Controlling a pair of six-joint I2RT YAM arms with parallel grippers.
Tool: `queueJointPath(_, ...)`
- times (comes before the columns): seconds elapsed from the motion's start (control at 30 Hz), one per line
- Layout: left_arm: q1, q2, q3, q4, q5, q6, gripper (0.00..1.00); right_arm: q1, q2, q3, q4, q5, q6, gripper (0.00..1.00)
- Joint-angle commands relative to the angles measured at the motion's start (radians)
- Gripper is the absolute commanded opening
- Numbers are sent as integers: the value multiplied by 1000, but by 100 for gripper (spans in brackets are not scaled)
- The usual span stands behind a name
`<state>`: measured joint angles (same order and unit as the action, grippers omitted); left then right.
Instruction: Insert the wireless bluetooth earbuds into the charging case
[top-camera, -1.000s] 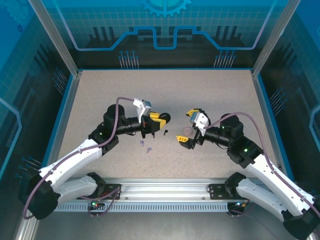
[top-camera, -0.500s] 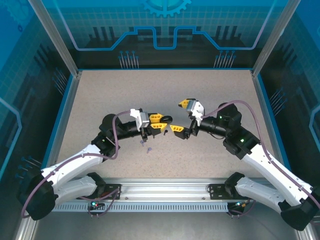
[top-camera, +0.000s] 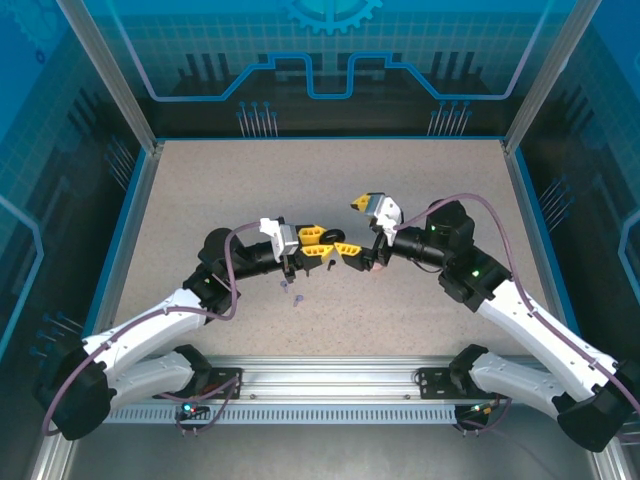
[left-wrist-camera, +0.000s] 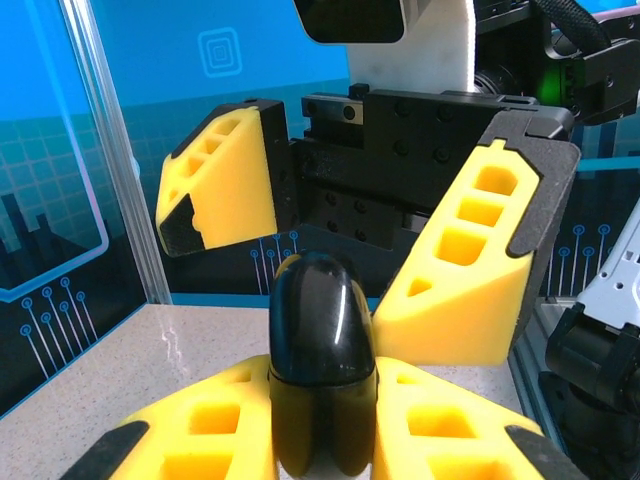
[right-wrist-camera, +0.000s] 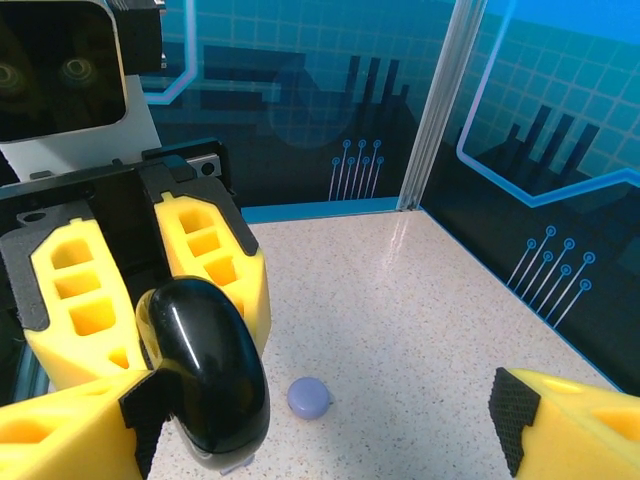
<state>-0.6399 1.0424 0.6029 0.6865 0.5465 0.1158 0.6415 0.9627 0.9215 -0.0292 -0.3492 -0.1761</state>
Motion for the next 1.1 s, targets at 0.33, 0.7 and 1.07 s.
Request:
queueJointPath(0.33, -10, 5, 16, 6, -2, 38, 4, -14, 18, 81, 3, 39, -14, 86)
queueJointPath(0.7, -10, 3, 12, -1, -19, 36, 4, -20, 35, 105, -10, 8, -17, 87)
queueJointPath(1.07, -10, -11, -7, 4, -69, 29, 4, -42, -80, 64, -64, -77, 20, 96)
